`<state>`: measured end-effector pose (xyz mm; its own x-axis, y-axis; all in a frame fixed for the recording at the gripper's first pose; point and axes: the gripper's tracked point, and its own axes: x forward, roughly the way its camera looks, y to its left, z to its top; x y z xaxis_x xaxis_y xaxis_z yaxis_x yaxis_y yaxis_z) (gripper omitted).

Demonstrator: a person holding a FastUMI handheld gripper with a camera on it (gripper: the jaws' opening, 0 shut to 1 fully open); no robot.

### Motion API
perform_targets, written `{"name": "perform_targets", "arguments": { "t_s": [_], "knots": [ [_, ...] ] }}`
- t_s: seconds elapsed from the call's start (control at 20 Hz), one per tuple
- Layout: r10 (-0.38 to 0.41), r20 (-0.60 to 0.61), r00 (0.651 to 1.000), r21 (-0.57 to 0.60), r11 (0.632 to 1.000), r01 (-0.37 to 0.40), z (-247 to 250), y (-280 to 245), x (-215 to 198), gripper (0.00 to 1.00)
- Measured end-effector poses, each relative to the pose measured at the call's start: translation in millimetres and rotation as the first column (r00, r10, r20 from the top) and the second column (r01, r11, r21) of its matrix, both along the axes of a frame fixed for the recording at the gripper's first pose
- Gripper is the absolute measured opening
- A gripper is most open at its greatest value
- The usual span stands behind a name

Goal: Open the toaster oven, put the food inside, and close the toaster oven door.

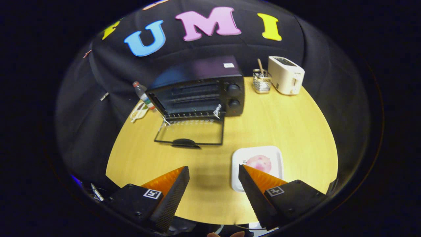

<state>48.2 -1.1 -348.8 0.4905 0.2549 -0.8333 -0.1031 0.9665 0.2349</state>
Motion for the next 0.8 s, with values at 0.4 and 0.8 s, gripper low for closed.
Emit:
{"name": "perform_targets", "arguments": {
  "t_s": [0.4, 0.8],
  "knots": [
    [0.032, -0.266, 0.963, -0.048, 0.998, -0.047, -72, -118, 29, 0.99],
    [0.087, -0.411, 0.908, -0.026, 0.994, -0.107, -143, -135, 25, 0.94]
  ]
}}
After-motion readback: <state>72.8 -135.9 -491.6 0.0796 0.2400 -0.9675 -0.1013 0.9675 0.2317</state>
